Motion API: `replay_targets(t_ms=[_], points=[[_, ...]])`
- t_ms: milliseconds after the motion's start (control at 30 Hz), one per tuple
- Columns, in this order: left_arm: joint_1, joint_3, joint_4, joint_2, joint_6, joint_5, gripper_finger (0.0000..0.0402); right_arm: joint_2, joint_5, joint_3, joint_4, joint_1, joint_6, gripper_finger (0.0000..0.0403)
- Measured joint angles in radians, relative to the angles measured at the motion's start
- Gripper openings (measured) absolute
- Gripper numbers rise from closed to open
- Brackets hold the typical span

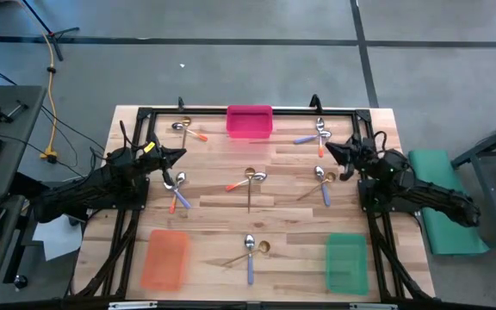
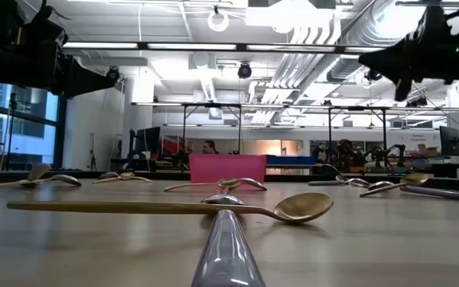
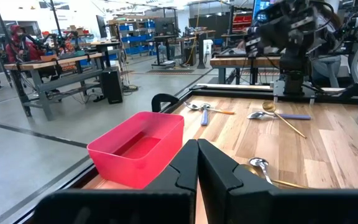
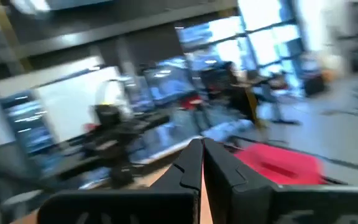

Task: Sort silverware by color (type)
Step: Put the orange spoon into the green bin

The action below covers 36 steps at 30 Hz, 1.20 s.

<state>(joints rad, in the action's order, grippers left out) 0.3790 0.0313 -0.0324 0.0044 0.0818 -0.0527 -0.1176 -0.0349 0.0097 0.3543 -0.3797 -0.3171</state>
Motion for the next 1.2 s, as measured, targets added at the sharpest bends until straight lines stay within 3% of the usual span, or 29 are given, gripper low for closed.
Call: replay_targets(t_ms=[333,633,867,1033,1200], points=[[0.000,0.000,0.000,0.000,0.000,0.000,0.0000,-0.366,0.028,0.062,0.339,0.115,0.135,0.0000],[0.000,0.000,0.000,0.000,0.000,0.000,0.0000,-0.726,-0.004,0.272,0.337,0.150,0.202,0.0003],[0.000,0.000,0.000,0.000,0.000,0.000,0.0000,-1.023,-0.003,0.455,0.248,0.180,0.240,0.0059],[0.000,0.000,0.000,0.000,0.000,0.000,0.0000,-1.205,-0.003,0.593,0.092,0.180,0.249,0.0111],[0.000,0.000,0.000,0.000,0.000,0.000,0.0000,-1.366,-0.003,0.743,-0.084,0.180,0.285,0.0130]])
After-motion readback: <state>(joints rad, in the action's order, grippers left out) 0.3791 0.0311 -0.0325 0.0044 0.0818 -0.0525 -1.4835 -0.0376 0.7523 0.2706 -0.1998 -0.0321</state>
